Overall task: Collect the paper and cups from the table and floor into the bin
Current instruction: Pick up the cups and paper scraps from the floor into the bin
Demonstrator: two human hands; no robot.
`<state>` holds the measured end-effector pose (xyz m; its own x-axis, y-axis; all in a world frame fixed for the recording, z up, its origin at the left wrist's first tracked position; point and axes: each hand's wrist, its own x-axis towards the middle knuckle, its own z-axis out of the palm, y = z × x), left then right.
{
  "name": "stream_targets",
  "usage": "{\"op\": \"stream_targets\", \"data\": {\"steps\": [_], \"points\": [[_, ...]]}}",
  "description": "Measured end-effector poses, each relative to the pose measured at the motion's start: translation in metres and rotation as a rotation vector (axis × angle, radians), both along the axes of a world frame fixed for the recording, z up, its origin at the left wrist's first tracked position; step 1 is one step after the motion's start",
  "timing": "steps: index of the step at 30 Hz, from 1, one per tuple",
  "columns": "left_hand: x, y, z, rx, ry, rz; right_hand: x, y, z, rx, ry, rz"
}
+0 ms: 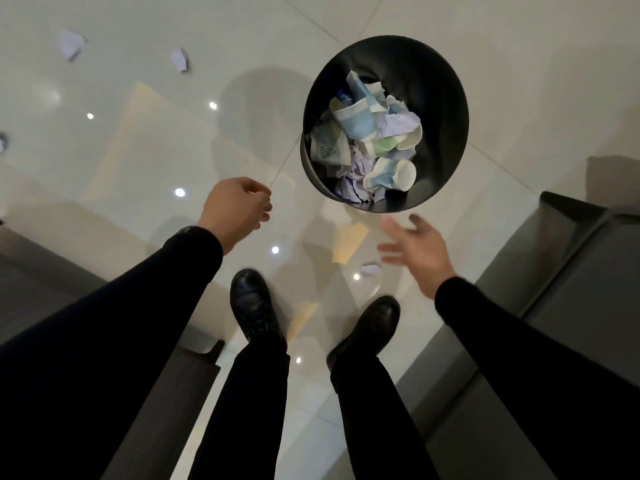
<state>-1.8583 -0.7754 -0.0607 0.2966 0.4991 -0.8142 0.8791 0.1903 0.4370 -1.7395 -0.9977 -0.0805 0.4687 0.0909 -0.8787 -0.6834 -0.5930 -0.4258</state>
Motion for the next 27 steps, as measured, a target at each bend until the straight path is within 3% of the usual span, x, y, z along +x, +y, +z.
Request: {"op": "stream_targets", "data": {"steps": [3, 5, 12, 17, 20, 27], "points": [[-0.016, -0.012, -0.021, -0.008, 0.049, -0.088, -0.032, -0.037, -0.034, -0.262, 0.097, 0.253], [-0.031, -0.021, -0.046, -0.011, 0.107, -0.157, -0.046, -0.053, -0.068, -0.374, 0.112, 0.307], [-0.090, -0.035, -0.129, -0.011, 0.249, -0.188, -0.076, -0.050, -0.179, -0.462, 0.018, 0.388], [-0.116, -0.036, -0.145, 0.020, 0.281, -0.170, -0.083, -0.043, -0.211, -0.612, -0.098, 0.478], [-0.133, -0.032, -0.141, 0.034, 0.290, -0.144, -0.089, -0.035, -0.198, -0.547, -0.132, 0.622], [-0.176, -0.005, -0.120, 0.067, 0.348, -0.076, -0.137, 0.066, -0.129, -0.038, -0.026, 0.603]]}}
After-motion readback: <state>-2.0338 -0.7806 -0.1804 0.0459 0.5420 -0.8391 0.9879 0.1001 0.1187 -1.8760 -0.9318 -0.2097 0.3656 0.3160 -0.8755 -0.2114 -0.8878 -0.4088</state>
